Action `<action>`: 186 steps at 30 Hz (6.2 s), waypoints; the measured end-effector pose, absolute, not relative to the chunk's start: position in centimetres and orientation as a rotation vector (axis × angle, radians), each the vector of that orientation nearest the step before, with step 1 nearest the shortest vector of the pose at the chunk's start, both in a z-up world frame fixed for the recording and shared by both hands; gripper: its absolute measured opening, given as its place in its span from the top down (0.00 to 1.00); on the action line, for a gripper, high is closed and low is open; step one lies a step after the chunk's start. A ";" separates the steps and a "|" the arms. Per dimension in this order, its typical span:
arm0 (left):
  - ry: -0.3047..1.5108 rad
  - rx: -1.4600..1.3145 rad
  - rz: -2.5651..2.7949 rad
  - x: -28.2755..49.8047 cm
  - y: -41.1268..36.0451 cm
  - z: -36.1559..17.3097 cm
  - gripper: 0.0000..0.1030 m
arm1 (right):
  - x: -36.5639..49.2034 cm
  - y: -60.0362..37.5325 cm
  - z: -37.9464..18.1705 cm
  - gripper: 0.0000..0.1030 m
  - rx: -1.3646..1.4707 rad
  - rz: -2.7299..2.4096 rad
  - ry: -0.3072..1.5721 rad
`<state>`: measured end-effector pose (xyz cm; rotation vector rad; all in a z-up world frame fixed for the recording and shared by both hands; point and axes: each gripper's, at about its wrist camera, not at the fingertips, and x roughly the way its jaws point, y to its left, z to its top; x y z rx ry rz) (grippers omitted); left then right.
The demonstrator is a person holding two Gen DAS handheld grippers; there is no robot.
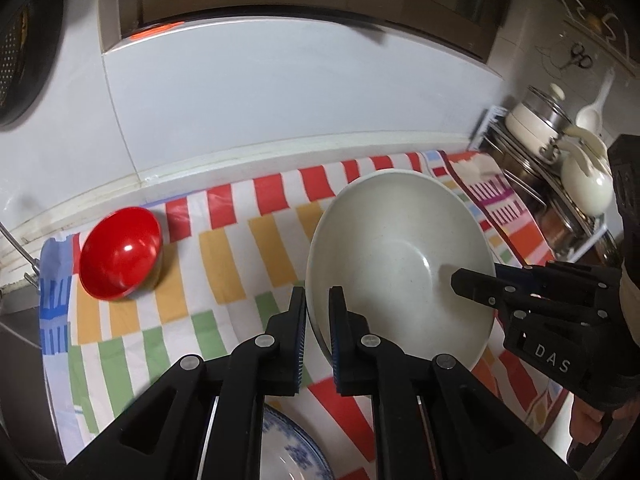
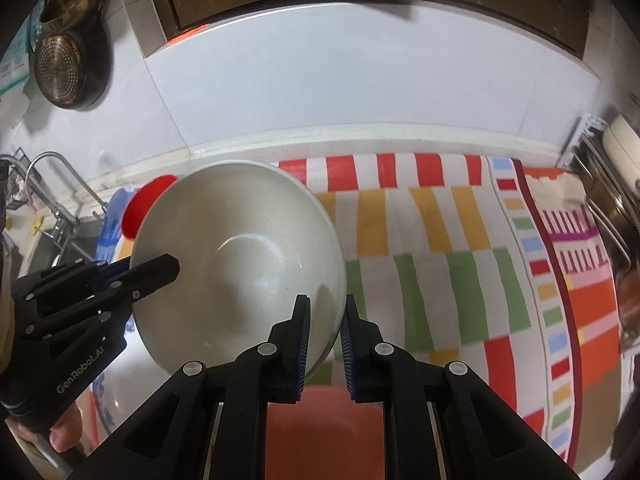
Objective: Organize plates and bowls
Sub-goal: 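Lift the white bowl with both grippers and carry it toward the plates, then lower the white bowl onto the pink bowl and open both grippers, then move both grippers to the red bowl rim and close on it, then lift the red bowl with both grippers and carry it toward the bowls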
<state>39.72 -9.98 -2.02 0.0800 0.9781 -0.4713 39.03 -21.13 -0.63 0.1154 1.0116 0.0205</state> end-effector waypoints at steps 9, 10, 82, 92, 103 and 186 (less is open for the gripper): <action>1.043 0.098 -0.546 35.6 -11.9 -3.2 0.87 | 34.3 -22.8 -1.6 0.84 0.113 -0.025 1.054; 1.050 0.100 -0.551 35.2 -12.1 -3.4 0.87 | 33.7 -23.0 -1.8 0.84 0.113 -0.030 1.060; 0.964 0.104 -0.236 33.6 1.1 -1.9 0.39 | 34.2 -11.7 -1.3 0.45 0.009 0.081 0.950; 0.924 0.105 -0.185 35.5 6.2 -0.1 0.39 | 37.5 -6.5 0.5 0.45 -0.019 0.181 0.907; 0.939 0.089 -0.177 39.7 8.8 -0.5 0.39 | 42.5 -4.1 1.1 0.45 -0.055 0.228 0.878; 1.174 -0.075 -0.370 54.4 12.2 -11.5 0.89 | 57.7 -2.9 -9.9 0.90 0.118 0.239 1.228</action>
